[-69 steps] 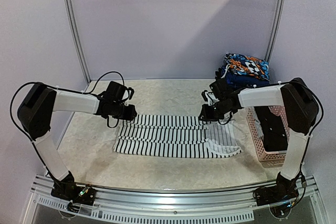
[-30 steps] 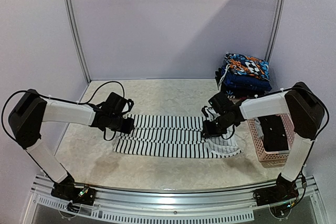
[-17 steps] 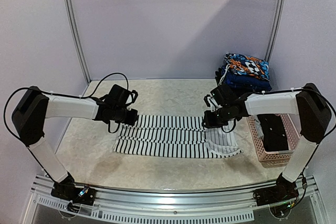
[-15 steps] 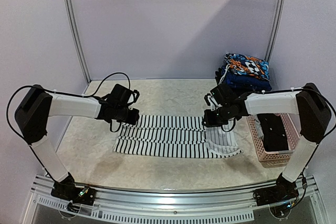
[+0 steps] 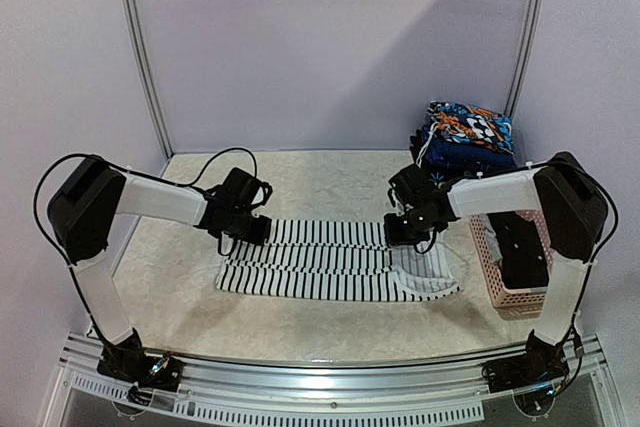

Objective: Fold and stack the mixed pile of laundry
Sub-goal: Adjust the rectangle-folded tank top at the center of the board.

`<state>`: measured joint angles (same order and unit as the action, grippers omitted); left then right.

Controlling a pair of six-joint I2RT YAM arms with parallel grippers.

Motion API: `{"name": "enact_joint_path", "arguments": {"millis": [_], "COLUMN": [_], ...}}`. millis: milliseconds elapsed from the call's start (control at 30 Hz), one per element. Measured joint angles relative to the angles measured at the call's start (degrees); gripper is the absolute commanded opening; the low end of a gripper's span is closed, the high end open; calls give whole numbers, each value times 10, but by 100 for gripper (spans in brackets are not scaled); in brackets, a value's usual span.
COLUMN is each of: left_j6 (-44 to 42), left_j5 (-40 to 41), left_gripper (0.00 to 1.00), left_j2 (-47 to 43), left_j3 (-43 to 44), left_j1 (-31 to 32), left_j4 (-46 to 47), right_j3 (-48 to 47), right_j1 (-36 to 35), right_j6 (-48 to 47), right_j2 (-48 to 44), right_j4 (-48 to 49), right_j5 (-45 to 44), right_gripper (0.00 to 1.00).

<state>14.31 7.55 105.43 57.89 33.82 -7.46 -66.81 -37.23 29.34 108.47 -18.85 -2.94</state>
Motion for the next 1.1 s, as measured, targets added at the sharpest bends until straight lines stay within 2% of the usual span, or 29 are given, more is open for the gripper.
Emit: {"name": "enact_joint_path", "arguments": {"millis": [533,1100], "left_j6": [16,37], "left_j5": [-3,-3], "left_gripper": [25,25], "left_j2": [-21,-66], "left_j3": [-68,-120], "left_j1": [0,3], "left_j4": [41,58], "right_j3": [0,43], "right_j1": [0,-3], "right_j6": [-9,-8], "right_j2": [19,-9], "right_j4": [3,27], "right_j5": [35,50], "right_gripper": [21,23]}}
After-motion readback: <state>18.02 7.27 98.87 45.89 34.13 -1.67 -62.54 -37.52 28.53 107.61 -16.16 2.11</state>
